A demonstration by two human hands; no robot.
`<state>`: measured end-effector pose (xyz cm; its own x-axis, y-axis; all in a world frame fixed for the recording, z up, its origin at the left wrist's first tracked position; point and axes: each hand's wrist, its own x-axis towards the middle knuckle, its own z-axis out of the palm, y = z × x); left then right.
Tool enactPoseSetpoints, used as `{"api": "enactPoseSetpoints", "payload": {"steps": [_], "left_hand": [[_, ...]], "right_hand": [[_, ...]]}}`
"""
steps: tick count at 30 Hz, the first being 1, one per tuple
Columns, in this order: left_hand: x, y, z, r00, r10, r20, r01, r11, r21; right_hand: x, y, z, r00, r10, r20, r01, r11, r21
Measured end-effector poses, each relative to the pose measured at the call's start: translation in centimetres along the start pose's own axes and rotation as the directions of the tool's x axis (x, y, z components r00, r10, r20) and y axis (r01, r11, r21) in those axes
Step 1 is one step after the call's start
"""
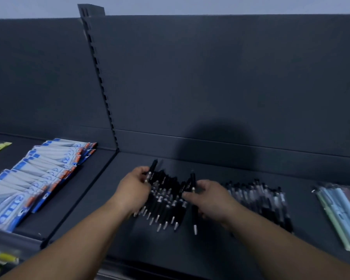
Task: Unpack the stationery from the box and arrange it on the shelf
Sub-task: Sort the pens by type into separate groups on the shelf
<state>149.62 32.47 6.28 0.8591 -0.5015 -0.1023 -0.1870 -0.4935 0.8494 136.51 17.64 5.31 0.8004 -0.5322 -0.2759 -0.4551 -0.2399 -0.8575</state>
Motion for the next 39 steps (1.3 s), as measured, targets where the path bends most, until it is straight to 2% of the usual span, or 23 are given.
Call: {"api": "enactPoseSetpoints", "payload": {"steps": [4, 8, 9, 13, 15, 19, 22, 26, 29, 33, 39], "left_hand": [[0.7, -3.2, -2.8, 1.0, -0.009, -0.023, 0.011, 0.996, 0.088], [1.8, -5.2, -3.4, 0.997, -0.017, 0.071, 0.011, 0.996, 0.085], [2.2, -5.6, -3.5, 0.995, -0.014, 0.1, 0.004, 0.995, 0.098], [3.2, -6.6, -3.8, 0.984, 0.038, 0.174, -0.074, 0.976, 0.206], [3.4, -6.9, -3.9, 0.974, 0.078, 0.212, -0.128, 0.964, 0.232], [3.9, -7.1, -3.8, 0.942, 0.144, 0.304, -0.228, 0.938, 0.262], [4.1, -7.3, -4.2, 0.914, 0.18, 0.363, -0.3, 0.902, 0.31], [4.2, -7.6, -5.0, 0.884, 0.211, 0.417, -0.374, 0.855, 0.359], [4.3, -7.7, -5.6, 0.864, 0.222, 0.451, -0.41, 0.83, 0.377], [3.9, -7.7, -5.9, 0.872, 0.229, 0.432, -0.41, 0.823, 0.393], [1.5, -7.5, -5.2, 0.931, 0.201, 0.304, -0.321, 0.847, 0.424]], "right_hand": [[1.2, -1.7, 3.5, 0.996, 0.094, 0.007, -0.094, 0.994, 0.049], [1.4, -2.9, 4.9, 0.99, 0.125, -0.072, -0.121, 0.991, 0.056], [1.3, -2.8, 5.0, 0.986, 0.119, -0.118, -0.117, 0.993, 0.02], [0.1, -2.1, 5.0, 0.956, 0.014, -0.293, -0.105, 0.949, -0.299], [-0.8, -1.6, 5.2, 0.967, -0.001, -0.254, -0.083, 0.943, -0.321], [-1.9, -1.2, 6.8, 0.997, 0.039, -0.061, -0.062, 0.889, -0.454], [-1.5, -1.5, 7.4, 0.999, 0.011, -0.046, -0.034, 0.847, -0.531], [-0.7, -2.2, 7.6, 1.0, -0.016, 0.006, 0.017, 0.839, -0.544], [-0.2, -2.2, 8.0, 0.998, -0.049, -0.031, 0.024, 0.841, -0.54], [-0.1, -1.8, 8.4, 0.991, -0.12, -0.058, 0.069, 0.836, -0.544], [-0.7, -1.6, 7.3, 0.982, -0.188, 0.032, 0.172, 0.798, -0.578]]}}
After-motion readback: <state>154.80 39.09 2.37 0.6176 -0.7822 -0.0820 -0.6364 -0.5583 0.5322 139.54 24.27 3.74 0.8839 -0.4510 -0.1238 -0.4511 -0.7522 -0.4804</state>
